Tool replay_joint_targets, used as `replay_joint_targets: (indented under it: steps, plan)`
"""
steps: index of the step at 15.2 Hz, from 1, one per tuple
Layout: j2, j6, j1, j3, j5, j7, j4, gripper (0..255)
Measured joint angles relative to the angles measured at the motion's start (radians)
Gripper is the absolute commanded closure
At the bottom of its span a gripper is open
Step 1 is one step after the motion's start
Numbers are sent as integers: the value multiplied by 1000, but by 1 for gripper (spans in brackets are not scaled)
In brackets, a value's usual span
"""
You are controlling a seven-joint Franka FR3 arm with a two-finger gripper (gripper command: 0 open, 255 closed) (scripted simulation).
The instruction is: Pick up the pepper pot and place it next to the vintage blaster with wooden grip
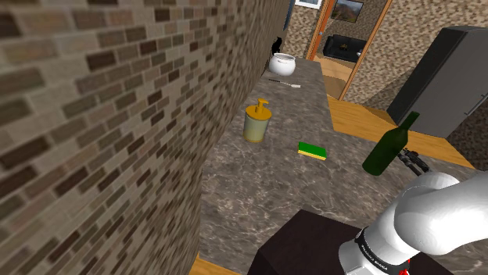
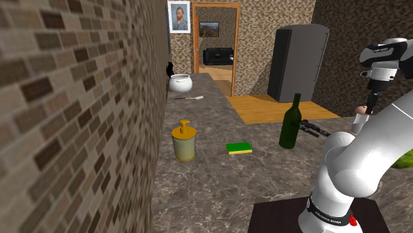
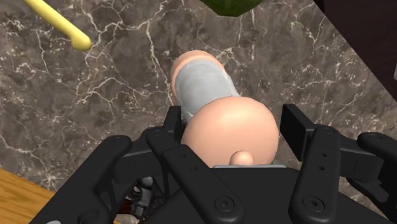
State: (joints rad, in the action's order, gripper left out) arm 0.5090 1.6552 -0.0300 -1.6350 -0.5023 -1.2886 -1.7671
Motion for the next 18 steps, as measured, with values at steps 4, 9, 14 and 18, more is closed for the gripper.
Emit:
replay_joint_targets:
  steps: [4, 9, 14, 18]
  plan:
    - [13, 44, 7, -20, -17, 12, -39, 255]
    - [29, 100, 13, -45, -40, 27, -91, 255]
    - [47, 149, 29, -77, -65, 43, -131, 255]
    - [53, 159, 36, -88, -72, 46, -136, 255]
